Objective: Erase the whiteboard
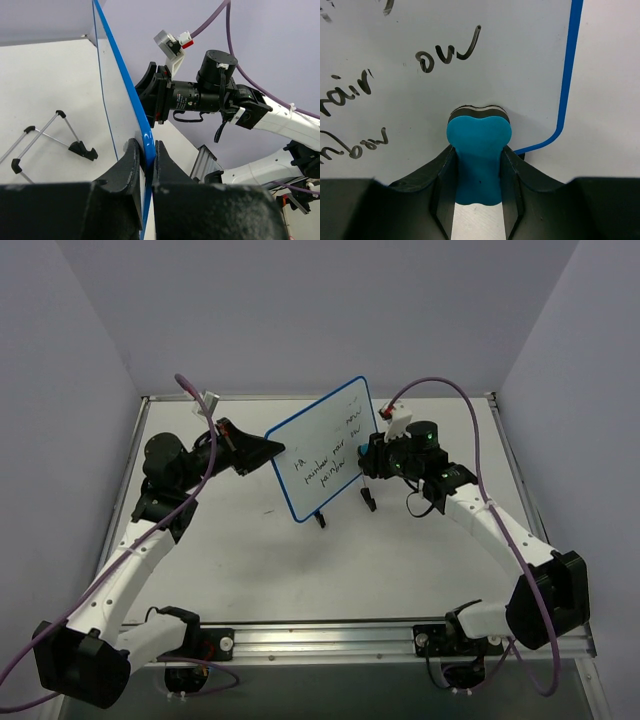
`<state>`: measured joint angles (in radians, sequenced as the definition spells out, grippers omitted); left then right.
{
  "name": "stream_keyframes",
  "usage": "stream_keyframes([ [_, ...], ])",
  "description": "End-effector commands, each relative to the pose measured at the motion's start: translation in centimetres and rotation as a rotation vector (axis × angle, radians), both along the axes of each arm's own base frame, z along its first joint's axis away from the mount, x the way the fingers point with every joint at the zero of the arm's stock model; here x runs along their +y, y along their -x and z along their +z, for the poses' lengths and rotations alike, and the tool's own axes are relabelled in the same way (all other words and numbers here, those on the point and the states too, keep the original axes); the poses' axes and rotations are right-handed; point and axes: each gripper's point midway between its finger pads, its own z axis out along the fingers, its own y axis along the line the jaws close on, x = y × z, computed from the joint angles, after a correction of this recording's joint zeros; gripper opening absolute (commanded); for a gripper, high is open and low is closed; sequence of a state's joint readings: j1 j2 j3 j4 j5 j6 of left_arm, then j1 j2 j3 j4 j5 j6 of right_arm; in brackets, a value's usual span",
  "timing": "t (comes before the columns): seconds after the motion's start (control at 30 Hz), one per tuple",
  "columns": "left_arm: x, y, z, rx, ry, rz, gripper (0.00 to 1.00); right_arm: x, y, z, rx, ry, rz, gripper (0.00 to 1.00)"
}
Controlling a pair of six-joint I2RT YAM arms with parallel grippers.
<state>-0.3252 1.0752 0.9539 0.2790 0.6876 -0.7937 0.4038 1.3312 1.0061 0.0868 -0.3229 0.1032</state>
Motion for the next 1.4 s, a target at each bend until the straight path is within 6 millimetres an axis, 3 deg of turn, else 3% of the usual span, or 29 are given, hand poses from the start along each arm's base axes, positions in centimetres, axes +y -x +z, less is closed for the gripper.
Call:
stream_keyframes([
  [0.0, -1.2, 9.0, 9.0, -0.315, 0.149, -0.326, 0.02, 1.7, -0.4, 2.7, -0.073, -0.072, 0.054, 0.07],
  [0.2, -1.0, 8.9, 8.9, -0.305, 0.139, -0.307, 0.02, 3.3, -1.8, 8.4, -0.215, -0.164, 0.057, 0.07],
  [0.33, -1.1, 8.4, 8.8, -0.288, 0.133, -0.279, 0.02, 8.0, 0.9, 10.4, -0.302, -0.148, 0.161, 0.07],
  [0.47, -1.1, 7.7, 8.7, -0.259, 0.142, -0.248, 0.02, 10.7, 3.9, 12.9, -0.439, -0.199, 0.224, 0.06],
  [0.57, -1.1, 6.7, 8.9, -0.21, 0.175, -0.19, 0.02, 12.9, 6.6, 12.6, -0.478, -0.226, 0.265, 0.06],
  [0.7, -1.2, 6.1, 9.2, -0.177, 0.194, -0.141, 0.02, 14.4, 6.4, 10.8, -0.453, -0.148, 0.214, 0.05],
  [0.73, -1.4, 6.0, 9.1, -0.161, 0.19, -0.131, 0.02, 14.6, 6.3, 11.3, -0.456, -0.143, 0.207, 0.04],
  [0.9, -0.8, 5.7, 9.1, -0.133, 0.187, -0.071, 0.02, 13.1, 4.7, 10.9, -0.433, -0.116, 0.074, 0.04],
  [1.1, -0.1, 4.4, 8.0, -0.063, 0.187, 0.021, 0.02, 12.8, 4.7, 9.7, -0.41, -0.096, 0.051, 0.06],
  [1.27, 0.1, 3.4, 7.1, -0.032, 0.198, 0.061, 0.02, 12.5, 4.0, 6.1, -0.28, -0.015, 0.084, 0.07],
  [1.37, -0.1, 2.9, 6.4, -0.026, 0.201, 0.058, 0.02, 12.4, 4.1, 5.1, -0.215, -0.048, 0.123, 0.08],
])
